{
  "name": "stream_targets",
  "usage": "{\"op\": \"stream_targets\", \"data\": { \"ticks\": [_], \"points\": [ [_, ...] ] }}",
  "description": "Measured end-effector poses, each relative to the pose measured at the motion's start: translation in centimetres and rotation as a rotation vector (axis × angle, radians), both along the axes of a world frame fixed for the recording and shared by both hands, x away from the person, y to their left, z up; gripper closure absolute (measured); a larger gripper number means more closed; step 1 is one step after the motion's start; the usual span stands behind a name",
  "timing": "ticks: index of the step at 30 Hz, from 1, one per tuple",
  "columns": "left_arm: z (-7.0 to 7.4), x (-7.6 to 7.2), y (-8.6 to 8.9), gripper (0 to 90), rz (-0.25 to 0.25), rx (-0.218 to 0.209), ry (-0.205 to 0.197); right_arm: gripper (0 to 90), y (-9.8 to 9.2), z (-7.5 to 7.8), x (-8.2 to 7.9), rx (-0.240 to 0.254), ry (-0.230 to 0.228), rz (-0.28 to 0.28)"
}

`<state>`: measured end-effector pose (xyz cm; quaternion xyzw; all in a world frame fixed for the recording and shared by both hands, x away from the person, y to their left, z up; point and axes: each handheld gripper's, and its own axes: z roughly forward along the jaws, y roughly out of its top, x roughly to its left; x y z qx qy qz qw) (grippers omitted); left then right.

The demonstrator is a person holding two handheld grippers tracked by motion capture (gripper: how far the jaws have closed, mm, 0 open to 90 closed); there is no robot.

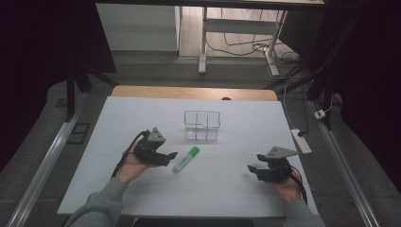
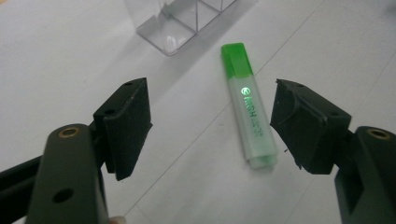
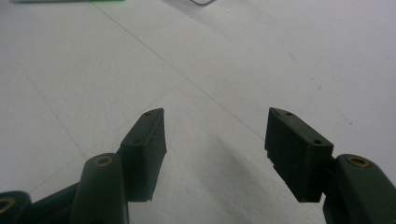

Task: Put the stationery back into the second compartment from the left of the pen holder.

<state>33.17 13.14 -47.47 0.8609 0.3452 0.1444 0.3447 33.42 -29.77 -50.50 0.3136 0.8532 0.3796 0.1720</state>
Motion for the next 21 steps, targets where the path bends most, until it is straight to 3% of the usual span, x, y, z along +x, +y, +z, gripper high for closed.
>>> {"op": "stream_targets", "data": {
  "ticks": [13,21],
  "points": [
    [-0.5,1.3,-3.2,28.4,-0.044,0.033,0.037,37.4,0.0,-0.2,0.1,-0.001,0.008,-0.007],
    [-1.2,2.7,-4.3,28.4,-0.044,0.011,0.083,37.0,-0.1,-0.3,0.3,0.005,0.019,-0.011]
  ]
}}
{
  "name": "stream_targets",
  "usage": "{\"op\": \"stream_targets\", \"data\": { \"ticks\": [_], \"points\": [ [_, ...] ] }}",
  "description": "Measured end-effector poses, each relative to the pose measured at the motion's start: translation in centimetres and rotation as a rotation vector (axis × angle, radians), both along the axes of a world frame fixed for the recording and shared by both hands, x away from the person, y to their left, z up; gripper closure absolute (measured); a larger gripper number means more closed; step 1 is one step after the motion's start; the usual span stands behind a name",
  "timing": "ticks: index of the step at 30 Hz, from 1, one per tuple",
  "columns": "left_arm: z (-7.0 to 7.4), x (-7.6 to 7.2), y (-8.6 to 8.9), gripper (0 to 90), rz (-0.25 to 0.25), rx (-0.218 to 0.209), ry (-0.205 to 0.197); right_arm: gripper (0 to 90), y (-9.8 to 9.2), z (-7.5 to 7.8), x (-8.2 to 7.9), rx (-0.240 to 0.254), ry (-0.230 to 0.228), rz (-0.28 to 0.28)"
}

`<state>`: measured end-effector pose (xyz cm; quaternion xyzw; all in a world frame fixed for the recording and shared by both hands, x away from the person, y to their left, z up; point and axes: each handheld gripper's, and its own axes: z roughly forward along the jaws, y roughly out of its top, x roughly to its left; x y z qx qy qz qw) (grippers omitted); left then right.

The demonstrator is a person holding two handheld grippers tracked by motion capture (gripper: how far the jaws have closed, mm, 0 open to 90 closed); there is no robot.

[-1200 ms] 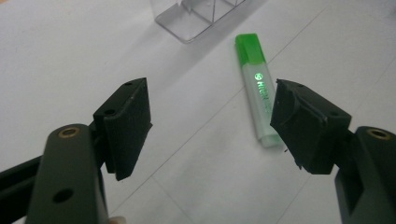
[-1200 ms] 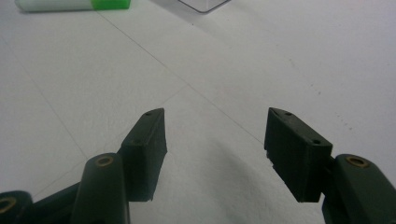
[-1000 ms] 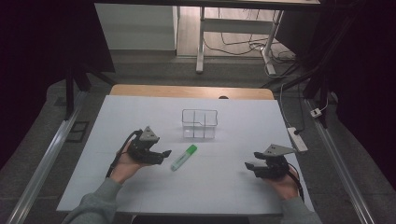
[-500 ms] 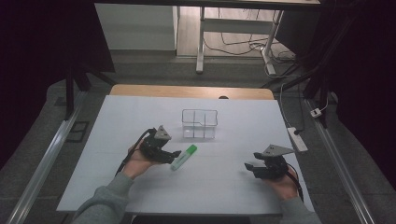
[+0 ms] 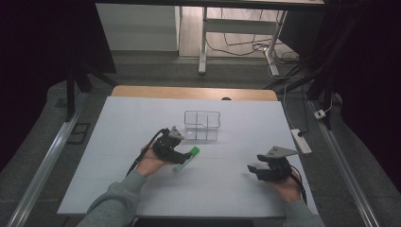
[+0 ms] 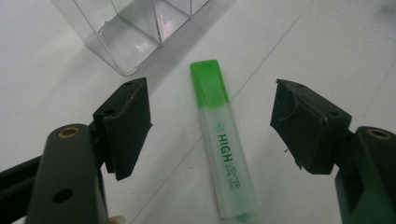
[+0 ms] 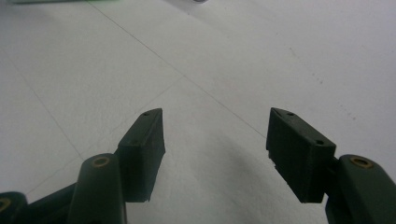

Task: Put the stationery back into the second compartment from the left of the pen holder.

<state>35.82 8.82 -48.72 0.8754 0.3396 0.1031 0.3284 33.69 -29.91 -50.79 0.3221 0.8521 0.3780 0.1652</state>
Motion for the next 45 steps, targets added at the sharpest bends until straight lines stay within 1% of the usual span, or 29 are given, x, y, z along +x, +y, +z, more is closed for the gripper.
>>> {"op": "stream_targets", "data": {
  "ticks": [4,7,10,15,23,27,28,33,39,43,45],
  "points": [
    [-0.2,0.5,-0.5,28.5,0.001,0.010,0.009,36.7,0.0,-0.2,0.0,-0.007,0.001,-0.005],
    [-0.4,0.8,-1.0,28.5,-0.002,0.025,0.010,36.6,0.0,-0.2,0.1,-0.009,0.003,-0.002],
    [-0.8,1.1,-1.2,28.7,0.002,0.022,0.023,36.6,0.0,-0.2,0.1,-0.013,0.004,0.001],
    [-1.4,1.6,-1.5,28.6,0.002,0.030,0.042,36.5,-0.1,-0.3,0.1,-0.015,0.005,-0.006],
    [-2.1,2.3,-2.0,28.6,-0.002,0.043,0.051,36.4,0.0,-0.6,0.3,-0.031,0.014,-0.008],
    [-2.3,2.6,-2.3,28.6,-0.002,0.036,0.060,36.3,0.0,-0.6,0.3,-0.029,0.014,-0.006],
    [-2.3,2.7,-2.4,28.6,-0.004,0.045,0.060,36.2,0.0,-0.6,0.3,-0.029,0.014,-0.006],
    [-2.4,3.1,-2.9,28.6,-0.010,0.059,0.061,36.2,0.1,-0.7,0.3,-0.031,0.016,-0.006],
    [-3.0,3.6,-3.3,28.6,-0.011,0.077,0.081,36.1,0.1,-0.8,0.4,-0.033,0.019,-0.004],
    [-3.4,3.6,-3.5,28.8,-0.019,0.100,0.084,36.2,0.2,-0.8,0.4,-0.031,0.021,-0.002],
    [-3.6,3.7,-3.6,29.4,-0.022,0.104,0.089,36.1,0.2,-0.8,0.4,-0.033,0.020,0.000]
  ]
}}
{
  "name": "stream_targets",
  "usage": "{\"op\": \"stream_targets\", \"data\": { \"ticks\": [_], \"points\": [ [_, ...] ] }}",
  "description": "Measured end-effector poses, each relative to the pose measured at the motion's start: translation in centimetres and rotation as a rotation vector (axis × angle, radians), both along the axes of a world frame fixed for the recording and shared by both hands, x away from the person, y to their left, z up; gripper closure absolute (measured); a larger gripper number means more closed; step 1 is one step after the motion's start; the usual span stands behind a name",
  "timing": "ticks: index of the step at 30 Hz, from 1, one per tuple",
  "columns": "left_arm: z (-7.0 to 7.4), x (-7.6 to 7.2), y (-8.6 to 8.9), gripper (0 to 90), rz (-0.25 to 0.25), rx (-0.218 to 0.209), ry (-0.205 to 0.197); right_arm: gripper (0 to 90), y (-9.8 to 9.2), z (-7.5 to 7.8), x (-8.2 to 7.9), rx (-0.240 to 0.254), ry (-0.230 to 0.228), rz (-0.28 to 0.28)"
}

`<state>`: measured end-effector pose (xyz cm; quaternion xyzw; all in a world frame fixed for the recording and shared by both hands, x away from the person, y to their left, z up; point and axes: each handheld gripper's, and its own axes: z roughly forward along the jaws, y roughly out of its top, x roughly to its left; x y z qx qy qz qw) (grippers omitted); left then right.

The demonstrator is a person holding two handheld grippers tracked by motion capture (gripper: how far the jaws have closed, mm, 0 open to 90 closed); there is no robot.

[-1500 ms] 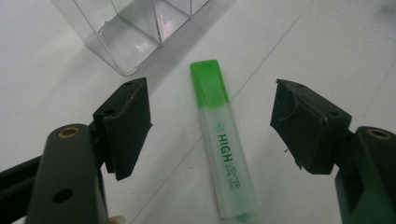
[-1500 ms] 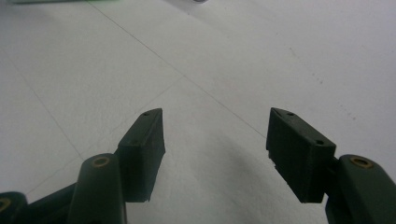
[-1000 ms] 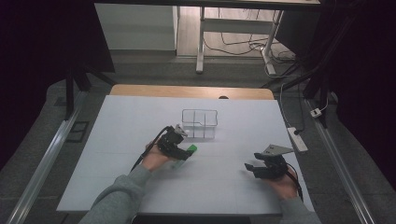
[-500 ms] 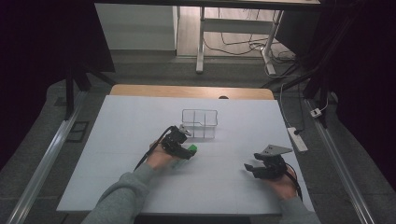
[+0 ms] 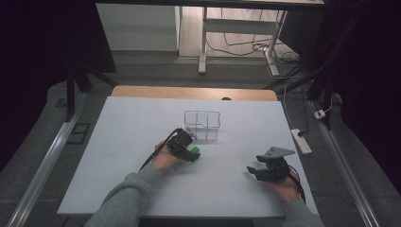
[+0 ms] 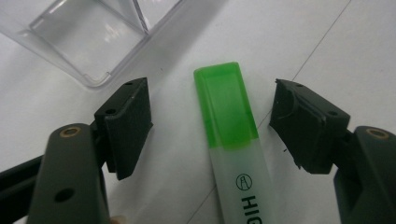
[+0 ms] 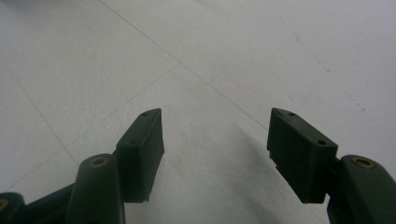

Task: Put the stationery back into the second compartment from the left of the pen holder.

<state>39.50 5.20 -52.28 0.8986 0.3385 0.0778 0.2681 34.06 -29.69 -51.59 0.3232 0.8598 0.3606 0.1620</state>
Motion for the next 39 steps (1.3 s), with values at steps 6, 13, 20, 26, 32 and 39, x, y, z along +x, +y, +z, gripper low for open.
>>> {"op": "stream_targets", "data": {
  "ticks": [6,13,20,26,32,39],
  "points": [
    [0.00,-0.07,-0.14,33.8,-0.002,-0.003,-0.008,36.2,-0.02,-0.08,0.05,0.003,0.004,-0.002],
    [0.23,-0.52,-0.53,54.9,-0.006,-0.001,-0.012,36.2,0.01,-0.07,0.05,0.000,0.005,-0.002],
    [0.29,-0.43,-0.49,65.8,0.031,-0.008,0.000,36.5,0.03,-0.11,0.09,-0.001,0.011,-0.001],
    [0.33,-0.38,-0.49,66.2,0.039,-0.012,0.008,36.5,0.01,-0.11,0.11,0.003,0.011,-0.003],
    [0.26,-0.22,-0.20,66.4,0.041,-0.037,0.018,36.5,-0.09,-0.09,0.14,0.005,0.013,-0.007],
    [0.29,-0.14,0.06,66.5,0.024,-0.052,0.019,36.5,-0.16,-0.09,0.16,0.006,0.011,-0.009]
  ]
}}
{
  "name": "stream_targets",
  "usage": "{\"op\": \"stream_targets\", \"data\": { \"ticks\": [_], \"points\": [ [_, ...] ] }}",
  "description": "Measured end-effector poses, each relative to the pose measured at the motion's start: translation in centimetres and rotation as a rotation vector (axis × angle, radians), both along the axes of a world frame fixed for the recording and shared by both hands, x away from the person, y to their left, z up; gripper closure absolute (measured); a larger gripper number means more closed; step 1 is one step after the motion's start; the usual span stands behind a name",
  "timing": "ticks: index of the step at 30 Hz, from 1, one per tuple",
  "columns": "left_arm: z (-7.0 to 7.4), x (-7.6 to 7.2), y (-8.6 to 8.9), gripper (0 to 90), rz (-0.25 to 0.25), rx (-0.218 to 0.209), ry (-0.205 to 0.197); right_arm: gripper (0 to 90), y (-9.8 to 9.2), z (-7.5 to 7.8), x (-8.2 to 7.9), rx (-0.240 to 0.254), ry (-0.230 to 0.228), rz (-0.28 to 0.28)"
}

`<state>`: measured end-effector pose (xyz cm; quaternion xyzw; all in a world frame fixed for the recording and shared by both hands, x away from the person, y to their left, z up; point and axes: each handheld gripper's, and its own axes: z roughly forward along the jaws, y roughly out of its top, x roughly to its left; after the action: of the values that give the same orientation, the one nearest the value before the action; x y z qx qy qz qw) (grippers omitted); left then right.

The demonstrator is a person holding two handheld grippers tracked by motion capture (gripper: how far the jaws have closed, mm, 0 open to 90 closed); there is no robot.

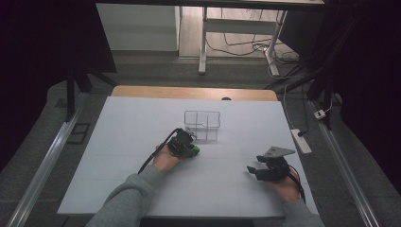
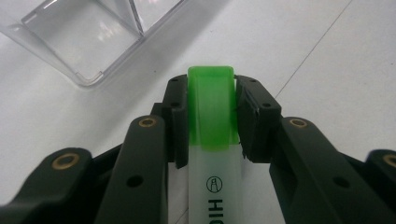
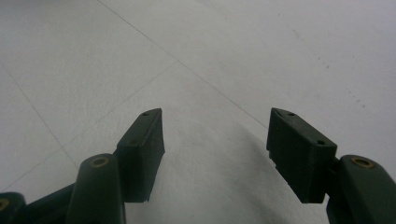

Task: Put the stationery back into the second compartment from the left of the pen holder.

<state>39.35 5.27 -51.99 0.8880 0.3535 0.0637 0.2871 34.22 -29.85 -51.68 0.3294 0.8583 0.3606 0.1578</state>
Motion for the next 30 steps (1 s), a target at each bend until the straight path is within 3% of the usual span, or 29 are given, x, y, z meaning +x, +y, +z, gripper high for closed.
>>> {"op": "stream_targets", "data": {
  "ticks": [14,30],
  "points": [
    [1.8,-0.5,2.1,66.6,-0.014,-0.046,-0.056,36.4,-0.1,0.0,0.0,-0.002,0.000,-0.002],
    [4.0,-1.2,5.2,66.6,0.023,-0.110,-0.125,36.1,-0.1,0.2,0.0,-0.003,-0.007,-0.006]
  ]
}}
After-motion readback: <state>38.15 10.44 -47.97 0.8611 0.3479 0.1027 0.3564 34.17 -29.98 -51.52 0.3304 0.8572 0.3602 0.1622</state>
